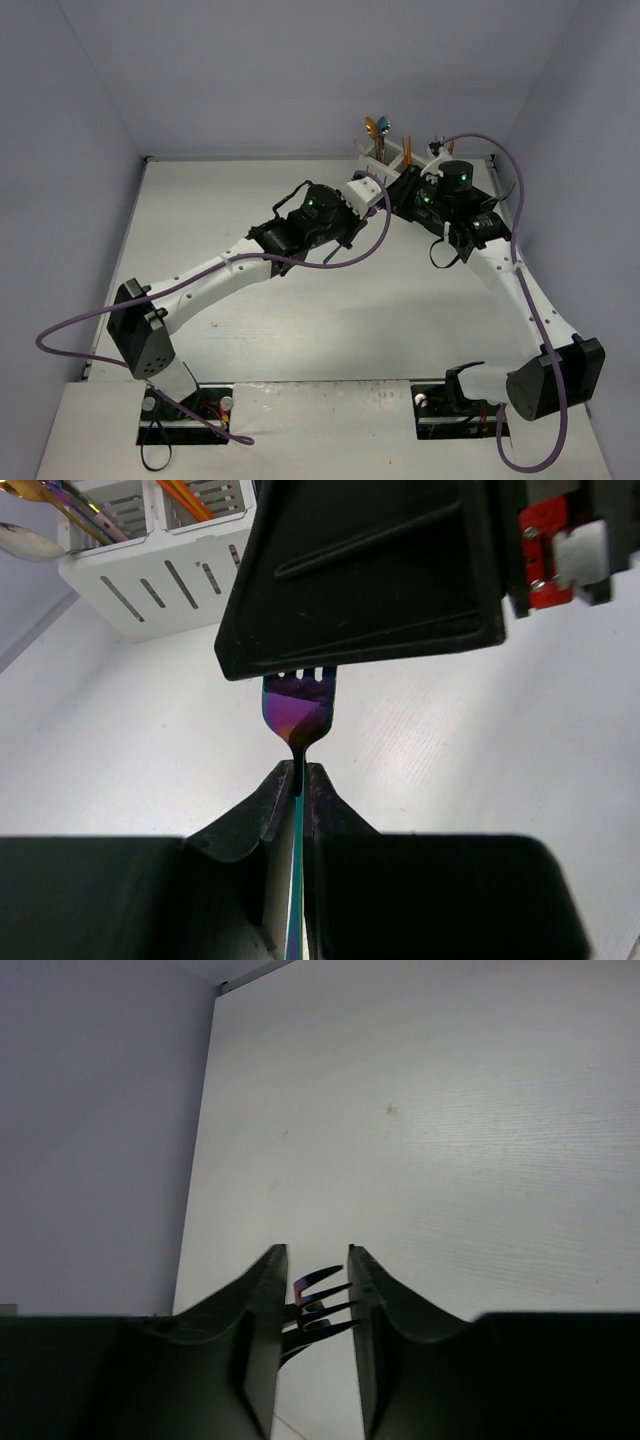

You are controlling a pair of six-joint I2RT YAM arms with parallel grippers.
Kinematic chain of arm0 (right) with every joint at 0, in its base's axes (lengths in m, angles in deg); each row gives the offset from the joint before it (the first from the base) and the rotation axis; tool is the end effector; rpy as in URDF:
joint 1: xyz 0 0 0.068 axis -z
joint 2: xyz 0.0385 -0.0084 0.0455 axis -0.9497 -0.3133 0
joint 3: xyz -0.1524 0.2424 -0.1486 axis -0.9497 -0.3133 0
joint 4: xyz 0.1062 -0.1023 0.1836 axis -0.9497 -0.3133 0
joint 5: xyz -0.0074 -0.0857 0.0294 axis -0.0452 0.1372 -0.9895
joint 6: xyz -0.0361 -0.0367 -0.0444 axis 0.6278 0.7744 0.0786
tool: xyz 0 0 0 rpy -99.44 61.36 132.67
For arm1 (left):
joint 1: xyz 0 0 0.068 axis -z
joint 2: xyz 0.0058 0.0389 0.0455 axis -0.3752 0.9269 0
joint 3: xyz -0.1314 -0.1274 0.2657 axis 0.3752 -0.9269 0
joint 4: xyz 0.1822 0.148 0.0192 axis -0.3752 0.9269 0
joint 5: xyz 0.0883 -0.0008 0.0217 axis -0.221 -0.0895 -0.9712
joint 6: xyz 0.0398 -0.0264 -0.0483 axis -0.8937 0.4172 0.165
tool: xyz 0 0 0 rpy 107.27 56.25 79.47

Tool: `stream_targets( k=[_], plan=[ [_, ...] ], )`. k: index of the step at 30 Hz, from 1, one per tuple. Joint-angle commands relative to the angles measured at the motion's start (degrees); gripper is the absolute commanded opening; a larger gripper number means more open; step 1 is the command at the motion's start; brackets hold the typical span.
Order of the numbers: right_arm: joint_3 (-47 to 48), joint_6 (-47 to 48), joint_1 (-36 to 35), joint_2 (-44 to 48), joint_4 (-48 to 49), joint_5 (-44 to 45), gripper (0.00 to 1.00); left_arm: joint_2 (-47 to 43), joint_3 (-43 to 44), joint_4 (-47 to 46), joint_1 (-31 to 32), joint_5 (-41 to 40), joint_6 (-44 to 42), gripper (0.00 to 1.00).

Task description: Sort the eating utensils into containers

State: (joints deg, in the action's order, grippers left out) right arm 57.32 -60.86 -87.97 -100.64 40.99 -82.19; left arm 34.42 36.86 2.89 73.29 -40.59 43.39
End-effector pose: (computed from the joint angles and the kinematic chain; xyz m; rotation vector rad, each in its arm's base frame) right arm 0.2503 0.0971 0.4354 0.0377 1.8694 1.0763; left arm 0.2324 -0.2982 0.4258 0.8658 1.6690 -0.7243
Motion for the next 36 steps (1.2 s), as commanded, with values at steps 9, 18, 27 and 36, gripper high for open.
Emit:
stream_targets(
  k=[9, 18, 27, 36],
  plan=[
    [-1.6, 0.4, -0.8, 1.5, 5.9, 2.8, 0.0, -3.6, 0.6, -5.2, 0.7, -1.0, 0.6, 0.0],
    [2.8, 5.8, 2.8, 1.7, 5.9, 5.3, 0.0, -7.6, -6.1, -3.7, 0.0, -11.6, 4.4, 0.71],
    [11.9, 12.2, 25.2, -2.2, 5.9, -1.8, 0.0, -17.9, -17.7, 8.1, -11.8, -15.0, 14.0, 0.88],
    [20.9, 14.3, 36.7, -11.4, 9.0, -5.8, 0.0, -34.9, -29.5, 17.0, -25.2, -18.1, 12.1, 0.97]
  ],
)
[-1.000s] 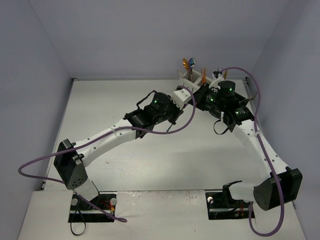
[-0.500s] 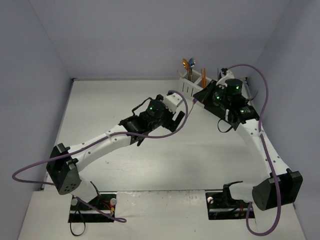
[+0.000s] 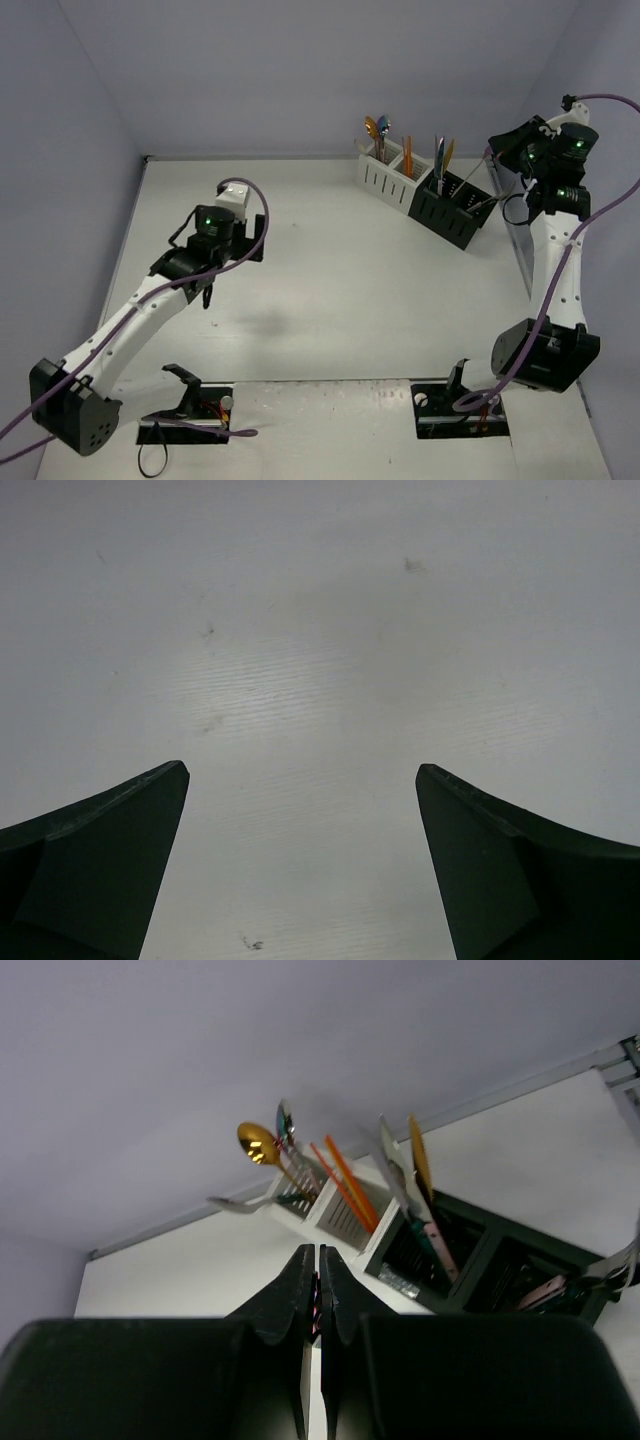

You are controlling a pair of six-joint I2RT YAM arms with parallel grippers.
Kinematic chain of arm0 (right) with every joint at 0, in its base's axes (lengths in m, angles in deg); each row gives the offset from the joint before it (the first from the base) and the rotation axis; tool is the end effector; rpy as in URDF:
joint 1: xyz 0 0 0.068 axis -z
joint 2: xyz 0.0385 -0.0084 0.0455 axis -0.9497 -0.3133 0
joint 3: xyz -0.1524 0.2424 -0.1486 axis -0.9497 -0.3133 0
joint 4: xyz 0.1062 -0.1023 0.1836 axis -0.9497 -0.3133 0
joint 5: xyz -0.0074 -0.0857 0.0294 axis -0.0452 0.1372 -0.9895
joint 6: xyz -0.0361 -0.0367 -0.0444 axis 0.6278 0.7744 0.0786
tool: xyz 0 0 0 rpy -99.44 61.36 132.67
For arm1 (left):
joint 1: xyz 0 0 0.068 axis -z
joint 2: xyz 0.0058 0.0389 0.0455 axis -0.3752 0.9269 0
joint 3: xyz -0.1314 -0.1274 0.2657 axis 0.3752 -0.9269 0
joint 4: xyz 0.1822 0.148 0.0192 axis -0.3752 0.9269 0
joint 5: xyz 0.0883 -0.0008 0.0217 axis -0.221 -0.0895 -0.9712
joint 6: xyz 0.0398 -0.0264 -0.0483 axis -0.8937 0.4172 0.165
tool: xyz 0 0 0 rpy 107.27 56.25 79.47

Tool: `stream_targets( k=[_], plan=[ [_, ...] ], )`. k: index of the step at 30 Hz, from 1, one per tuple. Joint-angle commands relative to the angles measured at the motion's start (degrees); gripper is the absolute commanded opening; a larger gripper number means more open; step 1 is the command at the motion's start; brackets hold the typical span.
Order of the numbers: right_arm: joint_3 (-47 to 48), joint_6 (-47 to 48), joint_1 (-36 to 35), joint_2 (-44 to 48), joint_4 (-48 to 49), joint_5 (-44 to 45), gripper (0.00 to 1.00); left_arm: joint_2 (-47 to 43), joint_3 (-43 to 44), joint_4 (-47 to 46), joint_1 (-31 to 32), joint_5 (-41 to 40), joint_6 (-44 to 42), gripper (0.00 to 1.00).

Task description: Sort the eating utensils into containers

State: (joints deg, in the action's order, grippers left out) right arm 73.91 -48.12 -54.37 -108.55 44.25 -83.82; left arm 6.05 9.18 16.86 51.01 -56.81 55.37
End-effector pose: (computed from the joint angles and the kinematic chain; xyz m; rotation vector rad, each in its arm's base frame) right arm 0.2955 -0.0666 0.5040 0.2290 1.5543 0.4908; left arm 0.1935 -0.0956 0.3681 0.1746 2.0453 -0.2655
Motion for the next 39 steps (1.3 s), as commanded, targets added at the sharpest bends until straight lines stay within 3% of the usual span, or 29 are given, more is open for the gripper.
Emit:
stream_targets(
  k=[1, 6, 13, 19, 30, 33, 35, 39],
  plan=[
    [5.4, 1.9, 3.6, -4.9, 6.0, -4.2, 0.0, -8.6, -2.8, 3.2, -4.7, -1.8, 0.0, 0.97],
    [8.0, 2.7, 5.3, -10.0, 6.6, -4.9, 0.0, -11.9, -7.1, 2.6, -7.2, -2.9, -0.6, 0.97],
    [6.8, 3.8, 5.3, -14.1, 7.3, -5.3, 0.0, -10.5, -6.7, 2.0, -7.4, -3.7, -0.9, 0.97],
    [1.2, 5.1, 5.3, -15.2, 10.2, -6.2, 0.0, -9.8, -6.7, 1.2, -7.6, -1.9, -1.1, 0.97],
    [-11.0, 4.9, 5.3, -14.2, 24.1, -8.9, 0.01, -9.6, -6.8, 0.6, -7.7, -0.3, -1.2, 0.97],
    [-12.1, 6.2, 5.3, -12.4, 24.1, -6.8, 0.12, -9.7, -6.9, 0.6, -7.7, -0.2, -1.3, 0.97],
    [-12.6, 6.9, 5.7, -10.7, 23.6, -5.3, 0.32, -9.9, -7.0, 0.6, -7.7, 0.2, -1.2, 0.97],
    [-12.5, 9.2, 6.4, -7.2, 20.5, -0.9, 0.54, -10.2, -7.0, 0.4, -7.7, 0.8, -1.1, 0.97]
  ],
)
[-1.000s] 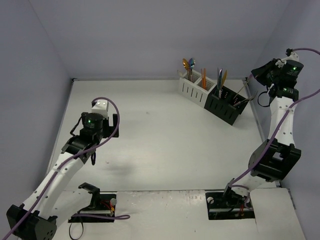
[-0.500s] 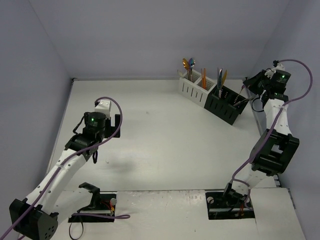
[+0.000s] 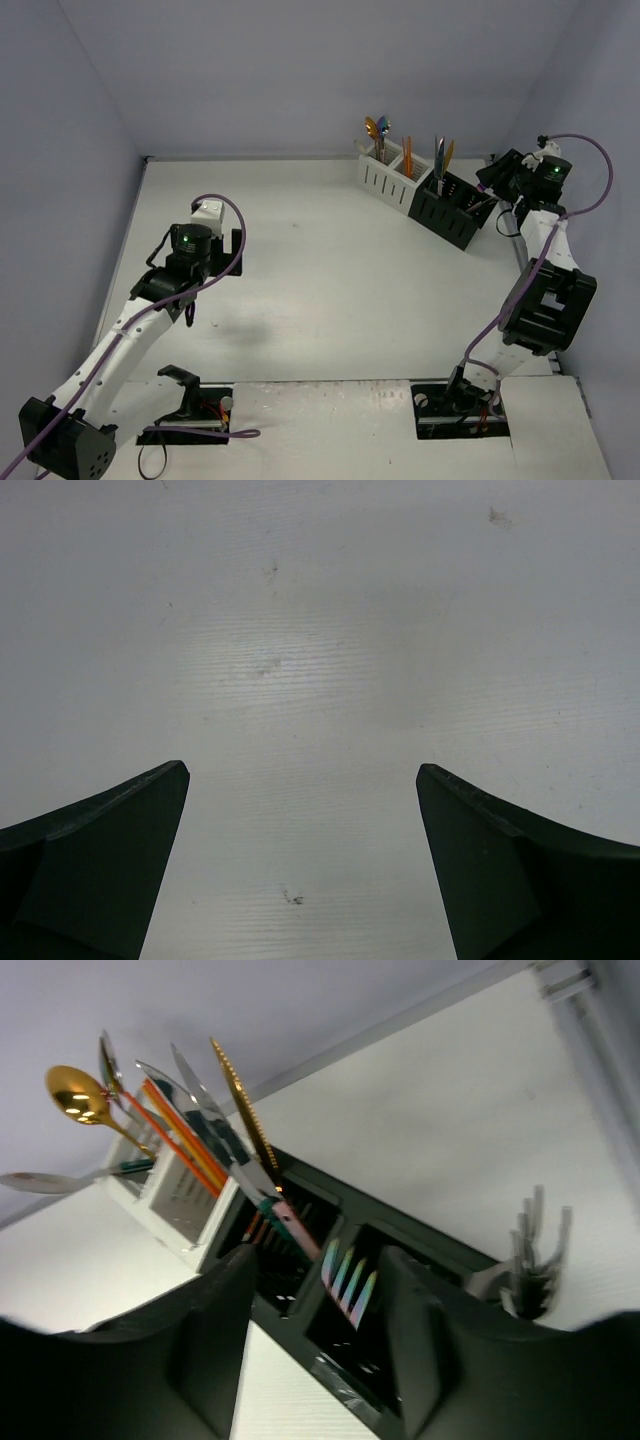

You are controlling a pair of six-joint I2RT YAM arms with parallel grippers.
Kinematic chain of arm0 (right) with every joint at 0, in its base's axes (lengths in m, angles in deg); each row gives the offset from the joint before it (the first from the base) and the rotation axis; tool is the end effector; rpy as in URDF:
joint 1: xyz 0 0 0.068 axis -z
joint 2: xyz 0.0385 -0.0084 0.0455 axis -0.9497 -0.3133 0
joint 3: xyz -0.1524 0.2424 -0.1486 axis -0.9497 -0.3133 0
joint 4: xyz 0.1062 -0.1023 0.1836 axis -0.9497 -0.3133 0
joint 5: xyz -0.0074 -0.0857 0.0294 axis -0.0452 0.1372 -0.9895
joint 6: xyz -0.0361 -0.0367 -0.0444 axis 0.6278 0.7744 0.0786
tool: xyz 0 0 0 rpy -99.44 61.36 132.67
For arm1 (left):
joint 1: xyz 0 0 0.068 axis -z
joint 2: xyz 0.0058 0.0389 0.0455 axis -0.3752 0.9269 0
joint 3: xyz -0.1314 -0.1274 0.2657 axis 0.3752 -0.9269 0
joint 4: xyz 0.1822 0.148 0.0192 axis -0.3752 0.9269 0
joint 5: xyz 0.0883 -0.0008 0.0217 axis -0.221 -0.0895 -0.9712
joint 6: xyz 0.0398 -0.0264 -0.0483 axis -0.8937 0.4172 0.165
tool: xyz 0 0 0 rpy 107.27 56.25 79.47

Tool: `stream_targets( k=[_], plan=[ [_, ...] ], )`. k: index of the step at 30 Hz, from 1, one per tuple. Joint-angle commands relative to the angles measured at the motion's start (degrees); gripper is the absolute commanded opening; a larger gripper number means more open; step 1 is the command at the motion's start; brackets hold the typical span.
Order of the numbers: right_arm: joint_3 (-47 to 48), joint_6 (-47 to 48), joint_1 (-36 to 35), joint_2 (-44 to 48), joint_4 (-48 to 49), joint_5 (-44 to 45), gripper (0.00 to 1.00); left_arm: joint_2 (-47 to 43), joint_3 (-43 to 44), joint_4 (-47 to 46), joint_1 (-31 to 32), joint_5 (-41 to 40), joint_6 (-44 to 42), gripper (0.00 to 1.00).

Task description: Sort the eating utensils into containers

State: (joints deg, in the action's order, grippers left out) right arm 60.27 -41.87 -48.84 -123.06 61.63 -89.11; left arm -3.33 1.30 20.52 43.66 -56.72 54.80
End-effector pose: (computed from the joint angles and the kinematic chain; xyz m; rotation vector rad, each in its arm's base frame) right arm 0.3693 -0.1245 0.3757 0.2418 1.7146 0.4545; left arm 0.1601 -0.0528 0.3430 0.0600 2.0829 -0.1689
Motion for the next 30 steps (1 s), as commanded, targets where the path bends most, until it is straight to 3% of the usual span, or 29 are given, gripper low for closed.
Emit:
stream_targets(
  k=[1, 4, 5, 7, 9, 15, 21, 30],
  plan=[
    [1.4, 3.8, 1.0, 8.3, 1.9, 5.9, 0.6, -0.9, 0.8, -3.4, -0.4, 0.8, -0.5, 0.97],
    [1.6, 6.3, 1.2, 11.8, -1.1, 9.2, 0.76, -1.1, 0.8, -3.5, -0.4, 1.3, -0.3, 0.97],
    [1.6, 6.9, 1.2, 13.5, -2.4, 10.9, 0.77, -1.2, 0.8, -3.4, -0.4, 1.3, -0.3, 0.97],
    [2.6, 8.4, 1.2, 15.9, -4.6, 13.5, 0.92, -1.4, 0.8, -3.5, -0.4, 1.6, -0.3, 0.97],
    [3.7, 10.1, 1.2, 19.0, -6.9, 16.3, 0.98, -1.5, 0.9, -3.3, -0.4, 1.5, -0.2, 0.97],
    [2.9, 12.8, -0.1, 29.4, -10.1, 22.8, 1.0, -2.8, 3.2, -1.3, -0.4, 1.2, 0.6, 0.97],
    [-0.8, 13.7, -7.6, 39.5, -11.6, 30.5, 1.0, -4.5, 8.4, 3.2, -0.4, -0.7, -0.2, 0.97],
    [-11.5, 13.4, -18.3, 54.0, -12.9, 31.6, 1.0, -8.6, 6.7, 6.3, -0.3, -2.9, -0.4, 0.98]
  ],
)
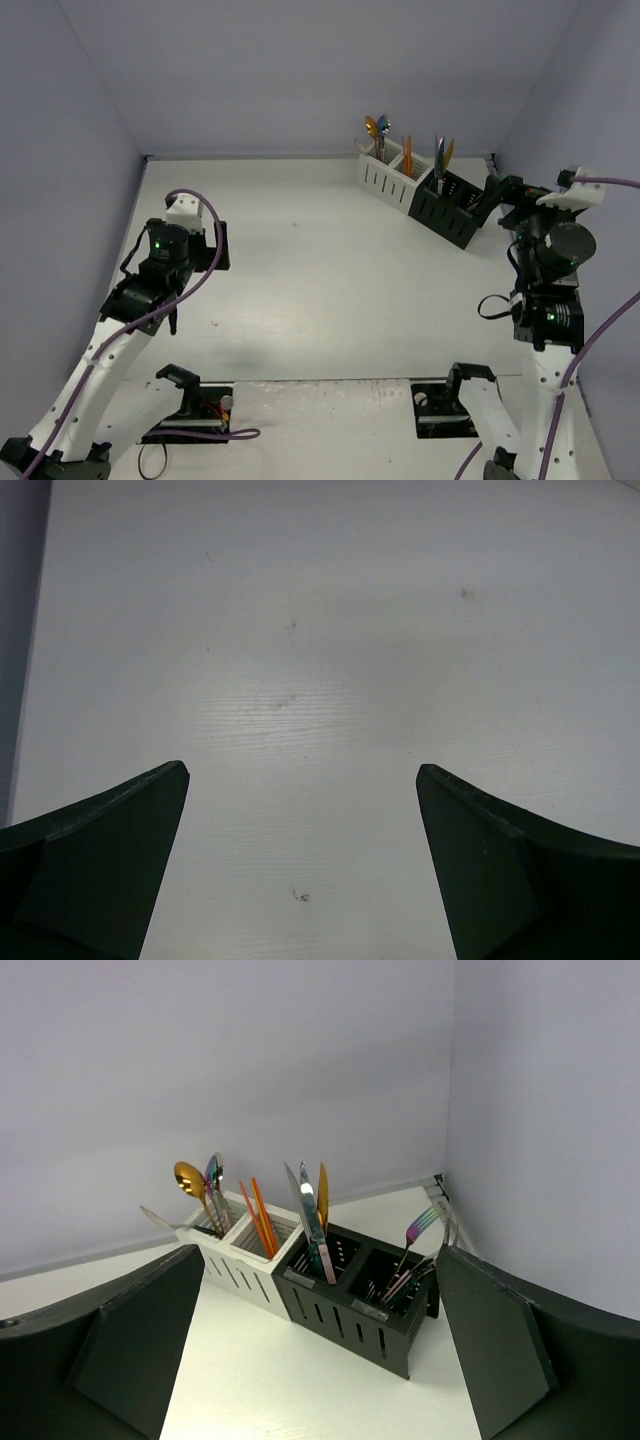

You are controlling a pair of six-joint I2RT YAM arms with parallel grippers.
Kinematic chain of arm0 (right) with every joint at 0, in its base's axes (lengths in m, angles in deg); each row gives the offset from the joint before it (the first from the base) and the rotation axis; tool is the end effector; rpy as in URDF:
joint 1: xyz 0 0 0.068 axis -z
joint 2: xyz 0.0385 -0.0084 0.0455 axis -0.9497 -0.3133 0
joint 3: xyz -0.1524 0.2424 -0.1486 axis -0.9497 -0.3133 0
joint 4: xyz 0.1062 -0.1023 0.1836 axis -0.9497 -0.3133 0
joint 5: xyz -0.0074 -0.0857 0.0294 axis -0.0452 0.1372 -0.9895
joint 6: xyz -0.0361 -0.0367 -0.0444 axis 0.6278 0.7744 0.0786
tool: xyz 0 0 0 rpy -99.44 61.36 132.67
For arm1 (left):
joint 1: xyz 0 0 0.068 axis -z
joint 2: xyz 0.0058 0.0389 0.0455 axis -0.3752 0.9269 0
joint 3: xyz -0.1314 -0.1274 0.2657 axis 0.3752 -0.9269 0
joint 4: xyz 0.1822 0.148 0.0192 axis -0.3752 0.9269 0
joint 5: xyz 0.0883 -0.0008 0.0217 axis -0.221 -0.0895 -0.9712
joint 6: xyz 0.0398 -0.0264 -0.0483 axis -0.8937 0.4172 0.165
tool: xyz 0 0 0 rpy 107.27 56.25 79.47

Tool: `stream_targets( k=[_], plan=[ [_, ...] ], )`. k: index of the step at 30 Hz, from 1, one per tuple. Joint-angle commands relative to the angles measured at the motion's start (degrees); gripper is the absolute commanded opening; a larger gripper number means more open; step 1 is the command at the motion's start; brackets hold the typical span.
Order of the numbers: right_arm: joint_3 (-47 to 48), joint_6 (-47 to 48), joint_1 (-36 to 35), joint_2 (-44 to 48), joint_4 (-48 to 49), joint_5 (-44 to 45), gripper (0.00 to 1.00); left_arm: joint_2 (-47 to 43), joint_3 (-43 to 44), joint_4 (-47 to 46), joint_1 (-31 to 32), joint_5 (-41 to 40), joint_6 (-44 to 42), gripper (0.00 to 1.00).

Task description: Sort the eating utensils into containers

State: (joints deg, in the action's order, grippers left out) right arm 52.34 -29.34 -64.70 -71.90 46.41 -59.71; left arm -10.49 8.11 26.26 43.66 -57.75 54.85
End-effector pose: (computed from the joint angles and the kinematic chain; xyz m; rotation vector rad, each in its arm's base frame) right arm 0.0982 -0.0095 0.5017 0.1228 1.2414 0.0440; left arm 0.1249 -0.0378 0.3871 0.0253 1.9423 -0.1976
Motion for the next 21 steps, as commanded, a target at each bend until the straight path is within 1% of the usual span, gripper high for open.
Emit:
stream_targets(
  k=[1, 6, 8, 10, 21],
  plan=[
    [-5.0, 0.9, -2.8, 4.4, 2.2, 1.9, 1.0, -2.4, -0.7, 0.5, -0.3, -2.5, -0.6, 0.98],
    [-9.3, 0.3, -3.5, 10.4, 1.2, 2.1, 1.0, -7.0, -4.8, -1.1, -0.3, -5.1, -0.5, 0.97],
    [-9.9, 0.0, -3.8, 11.2, -0.8, 2.4, 1.0, -9.7, -8.2, -2.9, -0.3, -5.5, -0.5, 0.97],
    [-10.1, -0.1, -3.9, 11.6, -1.1, 2.3, 1.0, -10.7, -9.7, -4.3, -0.3, -5.6, -0.2, 0.97],
    [-9.7, 1.7, -4.1, 12.7, -1.7, 2.5, 1.0, -7.8, -10.5, -6.9, -0.3, -5.2, -0.8, 0.97]
  ],
)
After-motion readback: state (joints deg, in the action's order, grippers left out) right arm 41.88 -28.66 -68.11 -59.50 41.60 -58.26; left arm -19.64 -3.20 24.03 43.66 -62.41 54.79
